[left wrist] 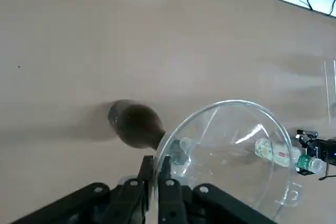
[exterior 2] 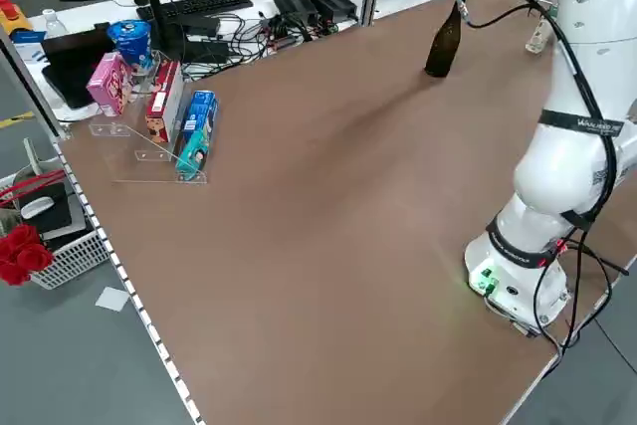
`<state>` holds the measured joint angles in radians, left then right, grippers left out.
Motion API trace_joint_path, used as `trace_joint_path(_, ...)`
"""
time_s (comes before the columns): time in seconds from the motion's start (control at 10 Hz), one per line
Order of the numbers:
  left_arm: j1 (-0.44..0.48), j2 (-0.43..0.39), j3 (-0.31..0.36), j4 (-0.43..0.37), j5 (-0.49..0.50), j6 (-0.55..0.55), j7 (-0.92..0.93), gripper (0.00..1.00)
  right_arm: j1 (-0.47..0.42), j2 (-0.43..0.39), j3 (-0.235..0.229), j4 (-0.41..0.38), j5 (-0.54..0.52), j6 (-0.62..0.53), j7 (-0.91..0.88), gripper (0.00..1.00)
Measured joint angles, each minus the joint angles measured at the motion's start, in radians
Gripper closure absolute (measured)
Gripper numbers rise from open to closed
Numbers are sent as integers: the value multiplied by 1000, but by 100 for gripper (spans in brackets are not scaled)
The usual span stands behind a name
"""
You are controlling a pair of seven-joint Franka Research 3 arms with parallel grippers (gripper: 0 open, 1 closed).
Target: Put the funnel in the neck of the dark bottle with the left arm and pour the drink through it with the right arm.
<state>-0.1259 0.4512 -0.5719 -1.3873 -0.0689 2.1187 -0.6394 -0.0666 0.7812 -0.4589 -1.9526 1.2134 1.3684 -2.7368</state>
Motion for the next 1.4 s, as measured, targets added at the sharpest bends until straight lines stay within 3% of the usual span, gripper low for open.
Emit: trace_joint_path(1.4, -8, 3, -5, 3, 6, -22, 0, 92, 15, 36, 47, 6, 73, -65, -7, 0)
